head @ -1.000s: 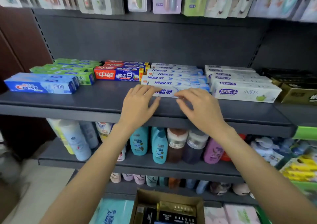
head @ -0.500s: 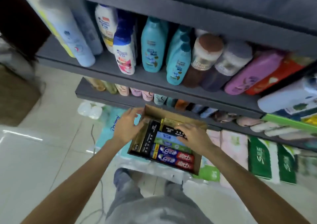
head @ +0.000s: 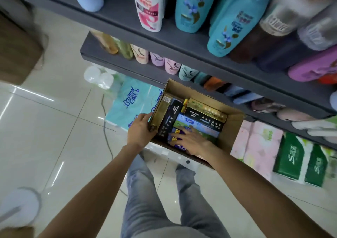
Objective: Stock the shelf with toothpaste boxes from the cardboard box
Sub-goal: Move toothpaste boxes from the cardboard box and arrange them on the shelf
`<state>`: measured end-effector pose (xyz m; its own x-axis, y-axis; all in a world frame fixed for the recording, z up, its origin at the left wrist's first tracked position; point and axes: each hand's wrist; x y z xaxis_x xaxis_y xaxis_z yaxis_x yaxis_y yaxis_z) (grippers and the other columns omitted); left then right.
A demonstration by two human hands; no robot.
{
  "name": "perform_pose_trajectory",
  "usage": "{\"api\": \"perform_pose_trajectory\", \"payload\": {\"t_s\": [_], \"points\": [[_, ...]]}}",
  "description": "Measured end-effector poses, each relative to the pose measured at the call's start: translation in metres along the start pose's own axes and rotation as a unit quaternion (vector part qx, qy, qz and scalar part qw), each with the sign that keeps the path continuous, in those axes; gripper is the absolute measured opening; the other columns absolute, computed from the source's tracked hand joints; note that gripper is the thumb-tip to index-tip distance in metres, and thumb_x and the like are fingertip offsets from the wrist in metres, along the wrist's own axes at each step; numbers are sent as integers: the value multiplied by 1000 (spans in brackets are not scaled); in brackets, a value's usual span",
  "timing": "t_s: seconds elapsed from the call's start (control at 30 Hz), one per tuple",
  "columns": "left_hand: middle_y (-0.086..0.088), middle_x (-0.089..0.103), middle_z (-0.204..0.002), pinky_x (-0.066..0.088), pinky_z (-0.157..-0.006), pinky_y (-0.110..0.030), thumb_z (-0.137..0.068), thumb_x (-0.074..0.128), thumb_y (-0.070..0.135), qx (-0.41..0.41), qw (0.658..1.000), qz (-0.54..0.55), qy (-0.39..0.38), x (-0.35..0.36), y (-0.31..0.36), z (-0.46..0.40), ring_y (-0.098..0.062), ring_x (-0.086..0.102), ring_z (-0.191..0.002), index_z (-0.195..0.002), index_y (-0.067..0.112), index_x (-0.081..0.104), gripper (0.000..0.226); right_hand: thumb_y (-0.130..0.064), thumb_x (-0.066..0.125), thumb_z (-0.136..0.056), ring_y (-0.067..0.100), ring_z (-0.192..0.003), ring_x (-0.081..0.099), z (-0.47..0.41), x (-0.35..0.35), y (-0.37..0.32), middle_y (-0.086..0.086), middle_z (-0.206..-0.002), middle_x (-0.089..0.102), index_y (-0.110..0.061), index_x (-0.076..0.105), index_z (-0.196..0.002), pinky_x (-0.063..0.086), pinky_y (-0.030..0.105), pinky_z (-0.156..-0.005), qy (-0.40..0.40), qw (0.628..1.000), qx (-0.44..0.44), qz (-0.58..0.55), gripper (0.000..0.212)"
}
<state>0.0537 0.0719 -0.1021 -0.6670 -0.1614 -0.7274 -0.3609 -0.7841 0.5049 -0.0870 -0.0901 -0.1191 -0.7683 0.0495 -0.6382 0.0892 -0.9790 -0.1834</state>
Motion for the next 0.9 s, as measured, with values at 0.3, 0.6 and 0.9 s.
{"api": "perform_pose_trajectory", "payload": {"t_s": [0.3, 0.6, 0.9], "points": [[-2, 51, -129, 50, -79, -34, -88, 56, 10, 31, 999, -17, 7, 7, -21, -3, -22, 62, -98, -137, 25, 45, 53, -36, 73, -78, 41, -129, 28, -10, 4, 4, 5, -155, 5, -27, 27, -144, 41, 52, -98, 38, 989, 110, -96, 81], [-10, 37, -138, 48, -94, -42, -82, 68, 15, 88, 986, 102, 96, -13, 15, 15, -26, 45, -122, -140, 16, 37, 66, -29, 74, -76, 27, -122, 42, 39, -22, 20, 1, -149, 21, -27, 39, -136, 56, 37, -82, 278, 918, 158, -235, 69], [4, 39, -143, 43, -102, -39, -69, 79, 29, 139, 927, 327, -124, -25, 139, 35, -13, 44, -129, -144, 40, 10, 102, -24, 78, -69, 11, -121, 45, 124, -113, 8, -7, -137, 35, -26, 48, -124, 52, 31, -87, 553, 694, 222, -405, 63]]}}
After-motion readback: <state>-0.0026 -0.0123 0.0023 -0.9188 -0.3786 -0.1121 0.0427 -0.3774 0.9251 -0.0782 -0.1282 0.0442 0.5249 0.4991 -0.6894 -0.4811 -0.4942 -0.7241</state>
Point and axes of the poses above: each hand's wrist, its own z-axis away from the middle knuckle, its own x-axis out of the palm, y = z × x
